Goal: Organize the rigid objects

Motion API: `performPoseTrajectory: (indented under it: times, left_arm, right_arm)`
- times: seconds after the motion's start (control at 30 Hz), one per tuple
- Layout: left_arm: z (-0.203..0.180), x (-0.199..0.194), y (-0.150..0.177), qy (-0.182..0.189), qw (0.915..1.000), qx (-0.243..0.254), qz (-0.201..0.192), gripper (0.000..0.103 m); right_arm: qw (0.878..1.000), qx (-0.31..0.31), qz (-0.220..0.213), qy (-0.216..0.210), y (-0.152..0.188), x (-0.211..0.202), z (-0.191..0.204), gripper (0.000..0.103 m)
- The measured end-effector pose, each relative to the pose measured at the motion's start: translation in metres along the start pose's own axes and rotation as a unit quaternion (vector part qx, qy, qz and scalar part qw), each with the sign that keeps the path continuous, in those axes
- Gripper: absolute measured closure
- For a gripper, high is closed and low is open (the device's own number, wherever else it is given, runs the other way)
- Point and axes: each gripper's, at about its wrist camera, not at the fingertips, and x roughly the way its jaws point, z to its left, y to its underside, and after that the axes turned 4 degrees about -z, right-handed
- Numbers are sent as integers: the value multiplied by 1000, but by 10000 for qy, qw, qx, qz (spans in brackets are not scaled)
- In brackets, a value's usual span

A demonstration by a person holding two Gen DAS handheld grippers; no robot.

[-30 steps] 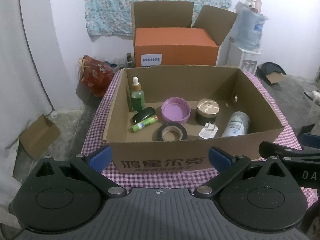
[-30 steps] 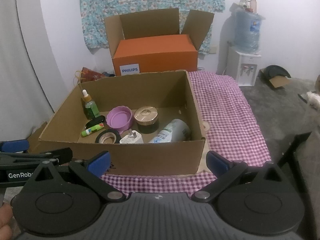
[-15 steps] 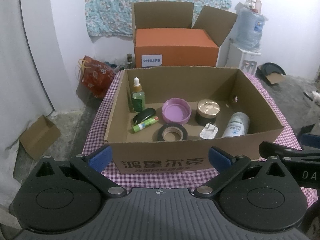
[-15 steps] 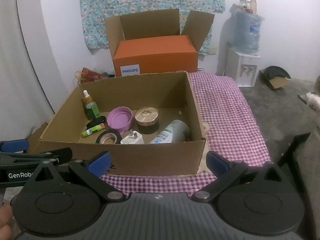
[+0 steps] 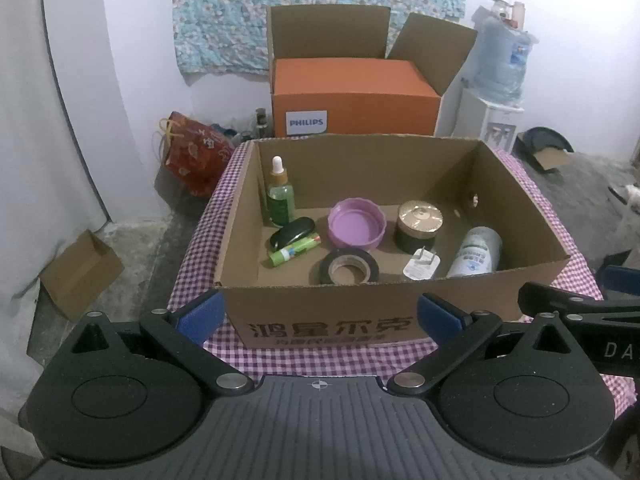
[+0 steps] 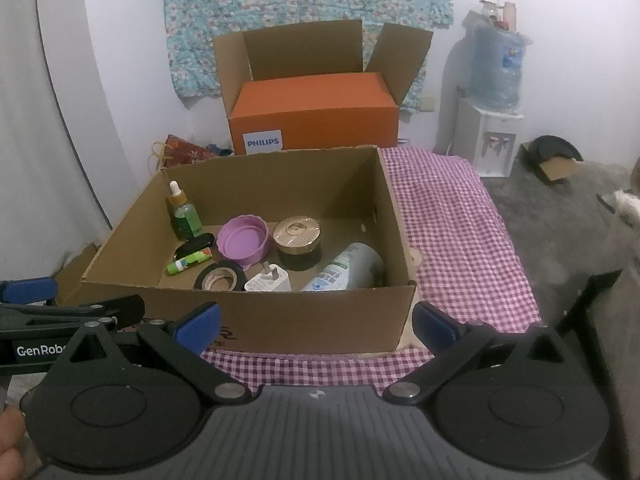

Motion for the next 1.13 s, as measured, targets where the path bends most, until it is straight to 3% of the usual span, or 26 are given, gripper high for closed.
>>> performPoseTrajectory:
  times: [1.13]
  left_arm:
    - [1,-2,-1,-37,10000,-4,21,0]
  right_arm:
    - [10000,11,17,-15,0,1,1,0]
